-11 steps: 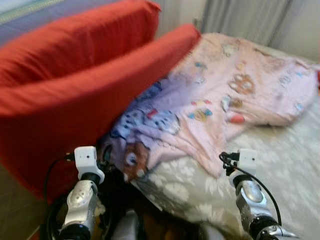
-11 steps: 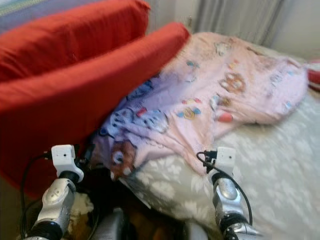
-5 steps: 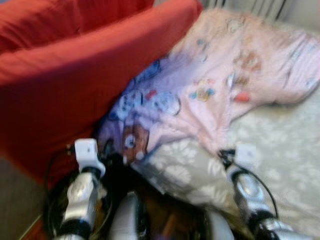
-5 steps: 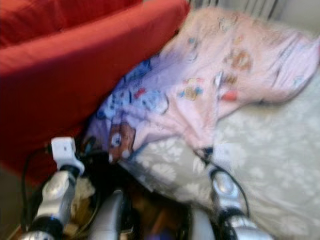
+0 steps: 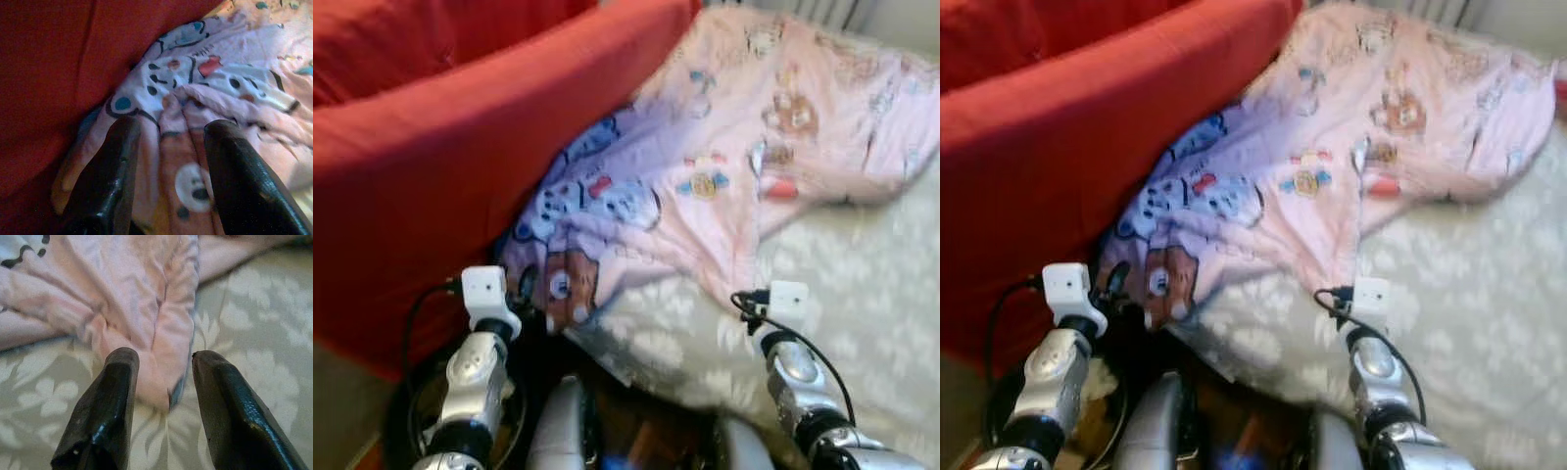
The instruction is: Clean up the room
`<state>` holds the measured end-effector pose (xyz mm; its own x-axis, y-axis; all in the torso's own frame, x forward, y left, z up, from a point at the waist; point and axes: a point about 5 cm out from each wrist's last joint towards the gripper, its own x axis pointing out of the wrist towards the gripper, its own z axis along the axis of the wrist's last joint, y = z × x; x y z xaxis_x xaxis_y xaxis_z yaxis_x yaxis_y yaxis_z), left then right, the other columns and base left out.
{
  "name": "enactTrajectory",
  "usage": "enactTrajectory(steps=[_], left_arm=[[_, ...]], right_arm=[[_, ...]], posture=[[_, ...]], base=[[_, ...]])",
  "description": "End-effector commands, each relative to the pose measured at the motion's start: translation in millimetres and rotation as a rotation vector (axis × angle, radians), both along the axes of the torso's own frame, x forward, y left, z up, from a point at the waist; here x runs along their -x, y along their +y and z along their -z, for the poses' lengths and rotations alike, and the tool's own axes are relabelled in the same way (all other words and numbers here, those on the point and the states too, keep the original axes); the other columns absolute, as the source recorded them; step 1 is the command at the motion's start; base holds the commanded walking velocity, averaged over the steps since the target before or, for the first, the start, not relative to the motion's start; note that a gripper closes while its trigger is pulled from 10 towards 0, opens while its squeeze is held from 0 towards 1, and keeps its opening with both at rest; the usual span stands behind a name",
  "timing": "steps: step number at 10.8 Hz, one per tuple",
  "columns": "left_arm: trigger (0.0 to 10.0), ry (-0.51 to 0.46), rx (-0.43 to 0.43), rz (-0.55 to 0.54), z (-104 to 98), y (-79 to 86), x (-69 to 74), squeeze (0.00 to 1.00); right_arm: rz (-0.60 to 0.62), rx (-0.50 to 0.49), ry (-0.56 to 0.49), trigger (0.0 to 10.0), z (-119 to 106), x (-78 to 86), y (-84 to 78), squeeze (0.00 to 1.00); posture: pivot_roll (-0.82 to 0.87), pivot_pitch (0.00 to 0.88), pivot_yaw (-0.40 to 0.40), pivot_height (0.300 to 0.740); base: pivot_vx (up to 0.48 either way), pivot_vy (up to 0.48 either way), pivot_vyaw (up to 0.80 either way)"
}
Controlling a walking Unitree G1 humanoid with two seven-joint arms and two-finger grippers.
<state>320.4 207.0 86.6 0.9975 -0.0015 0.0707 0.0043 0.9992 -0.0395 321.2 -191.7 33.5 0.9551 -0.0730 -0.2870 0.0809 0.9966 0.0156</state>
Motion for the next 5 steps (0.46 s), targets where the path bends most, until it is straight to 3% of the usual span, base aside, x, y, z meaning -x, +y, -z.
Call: enactTrajectory(steps=[1, 3, 5], left_arm=[[10.0, 0.026, 0.004, -0.004, 4.3, 2.0, 1.0, 0.00], [10.0, 0.020, 0.004, -0.001, 3.0, 0.4, -0.3, 0.00], [10.0, 0.012, 0.001, 0.001, 1.5, -0.3, -0.2, 0.00]], right_arm=[[-0.013, 0.006, 0.015, 10.0, 3.4, 2.4, 1.8, 0.00], [-0.011, 0.000, 0.020, 10.0, 4.4, 3.2, 0.7, 0.00], [-0.007, 0.002, 0.051, 10.0, 7.4, 4.4, 0.2, 0.00]], posture=[[0.22, 0.225, -0.013, 0.627], [0.22, 0.221, -0.016, 0.627], [0.22, 0.231, -0.020, 0.627]], base=[[0.352, 0.000, 0.00], [0.352, 0.000, 0.00], [0.000, 0.000, 0.00]])
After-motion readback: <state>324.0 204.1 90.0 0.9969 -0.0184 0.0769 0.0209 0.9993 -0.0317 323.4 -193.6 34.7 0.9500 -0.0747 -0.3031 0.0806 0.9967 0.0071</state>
